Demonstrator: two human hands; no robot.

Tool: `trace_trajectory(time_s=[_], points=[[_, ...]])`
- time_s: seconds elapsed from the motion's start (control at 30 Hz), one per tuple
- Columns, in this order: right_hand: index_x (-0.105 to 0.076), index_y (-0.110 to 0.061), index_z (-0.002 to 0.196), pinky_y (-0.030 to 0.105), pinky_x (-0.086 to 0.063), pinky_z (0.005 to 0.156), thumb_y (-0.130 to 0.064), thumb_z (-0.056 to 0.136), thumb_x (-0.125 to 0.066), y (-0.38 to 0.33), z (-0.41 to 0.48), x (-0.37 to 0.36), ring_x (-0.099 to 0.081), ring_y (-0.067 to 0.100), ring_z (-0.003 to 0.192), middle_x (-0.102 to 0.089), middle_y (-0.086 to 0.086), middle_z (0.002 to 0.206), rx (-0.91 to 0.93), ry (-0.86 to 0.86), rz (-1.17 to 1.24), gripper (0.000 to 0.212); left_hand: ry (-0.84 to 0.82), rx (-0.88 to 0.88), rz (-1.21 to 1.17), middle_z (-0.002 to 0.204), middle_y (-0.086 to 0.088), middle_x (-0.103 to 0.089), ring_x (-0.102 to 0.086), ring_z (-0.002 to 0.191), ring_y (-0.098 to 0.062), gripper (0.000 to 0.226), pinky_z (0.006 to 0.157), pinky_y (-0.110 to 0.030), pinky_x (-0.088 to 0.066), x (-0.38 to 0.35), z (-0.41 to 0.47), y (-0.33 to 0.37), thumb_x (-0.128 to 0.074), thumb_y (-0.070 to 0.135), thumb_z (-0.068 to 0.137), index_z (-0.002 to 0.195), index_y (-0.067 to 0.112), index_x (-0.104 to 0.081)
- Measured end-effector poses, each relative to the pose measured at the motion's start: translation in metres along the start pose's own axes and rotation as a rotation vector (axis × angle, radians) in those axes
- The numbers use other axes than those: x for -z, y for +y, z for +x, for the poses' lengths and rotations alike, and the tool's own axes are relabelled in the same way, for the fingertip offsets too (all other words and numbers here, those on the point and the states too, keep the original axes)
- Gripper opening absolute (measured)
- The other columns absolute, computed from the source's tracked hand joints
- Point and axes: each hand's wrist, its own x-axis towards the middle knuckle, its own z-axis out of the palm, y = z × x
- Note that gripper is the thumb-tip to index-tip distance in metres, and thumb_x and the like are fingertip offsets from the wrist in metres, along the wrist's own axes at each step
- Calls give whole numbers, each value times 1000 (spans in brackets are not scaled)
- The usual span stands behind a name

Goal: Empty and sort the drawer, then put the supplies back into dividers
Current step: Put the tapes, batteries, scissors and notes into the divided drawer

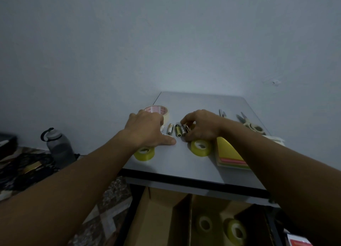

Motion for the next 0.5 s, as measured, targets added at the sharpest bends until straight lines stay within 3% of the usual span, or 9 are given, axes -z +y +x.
trace_trajectory(time_s=[0.23, 0.4, 0.5], points=[[-51, -17, 141, 30, -44, 94, -32, 83, -76, 1, 2, 6, -59, 20, 116, -63, 2, 131, 15, -22, -6, 65, -4, 6, 9, 129, -2, -61, -54, 118, -27, 73, 95, -42, -42, 1, 4, 0, -67, 73, 74, 128, 25, -57], [-54, -19, 139, 34, -47, 99, -36, 83, -75, 1, 1, 3, -59, 20, 115, -63, 1, 129, 15, 14, 13, 63, 24, 33, -54, 123, -4, -62, -54, 113, -27, 47, 94, -41, -42, -1, 3, -1, -67, 49, 85, 124, 26, -58], [-52, -20, 140, 39, -47, 101, -40, 83, -74, 1, 1, 1, -58, 21, 115, -62, 0, 131, 16, 15, 8, 63, 38, 51, -77, 122, -5, -62, -54, 113, -27, 46, 96, -42, -42, -2, 2, 2, -66, 49, 85, 123, 25, -59]])
